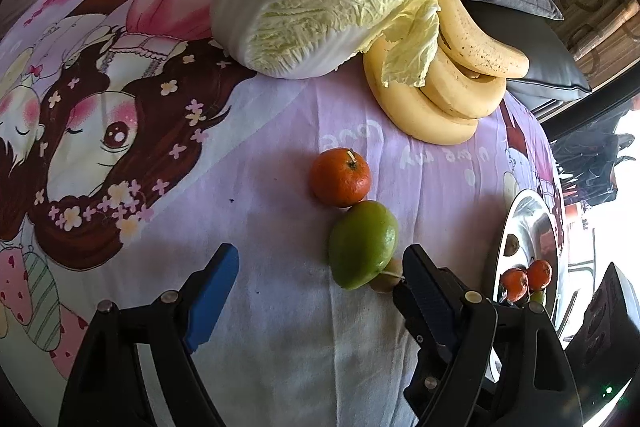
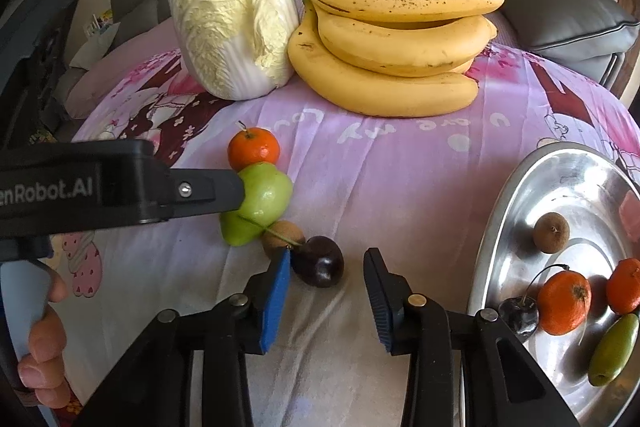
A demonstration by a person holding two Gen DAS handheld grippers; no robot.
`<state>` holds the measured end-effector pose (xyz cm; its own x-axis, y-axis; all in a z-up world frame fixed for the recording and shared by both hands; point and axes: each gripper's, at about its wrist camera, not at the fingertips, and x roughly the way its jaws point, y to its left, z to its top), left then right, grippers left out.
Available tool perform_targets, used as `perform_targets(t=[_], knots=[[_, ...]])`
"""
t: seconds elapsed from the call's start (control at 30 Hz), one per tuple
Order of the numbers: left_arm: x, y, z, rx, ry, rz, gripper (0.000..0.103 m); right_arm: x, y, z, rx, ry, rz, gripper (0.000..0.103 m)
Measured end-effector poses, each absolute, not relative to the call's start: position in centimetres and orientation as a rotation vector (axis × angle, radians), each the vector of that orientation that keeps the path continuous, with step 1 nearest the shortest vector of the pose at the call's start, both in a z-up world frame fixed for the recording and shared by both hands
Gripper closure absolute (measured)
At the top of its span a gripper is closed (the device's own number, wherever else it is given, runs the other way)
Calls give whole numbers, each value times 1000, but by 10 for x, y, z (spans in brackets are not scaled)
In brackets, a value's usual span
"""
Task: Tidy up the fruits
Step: 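Close the left tool on the green mango while the right tool approaches the dark cherry, then close the right tool on the dark cherry while the left tool holds the mango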
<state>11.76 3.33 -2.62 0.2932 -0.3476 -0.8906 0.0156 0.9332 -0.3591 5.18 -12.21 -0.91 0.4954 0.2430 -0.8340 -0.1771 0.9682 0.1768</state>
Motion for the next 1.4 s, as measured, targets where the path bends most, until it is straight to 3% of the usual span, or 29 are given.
perform_targets(t=[0.1, 0.43, 0.57, 1.03, 1.4], knots=[[120, 30, -27, -316, 1252, -259, 19, 51, -123, -9, 79, 1021, 259, 63], [132, 9, -38, -325, 1281, -320, 42, 52, -121, -10, 104, 1027, 295, 67], [134, 3, -40, -320, 1277, -331, 59, 51, -122, -11, 111, 1032, 303, 67], [123, 20, -36, -324, 1270, -299, 59, 53, -122, -13, 118, 1042, 318, 67], [121, 25, -38, -338, 1278, -291, 59, 52, -123, -14, 125, 1053, 313, 73]])
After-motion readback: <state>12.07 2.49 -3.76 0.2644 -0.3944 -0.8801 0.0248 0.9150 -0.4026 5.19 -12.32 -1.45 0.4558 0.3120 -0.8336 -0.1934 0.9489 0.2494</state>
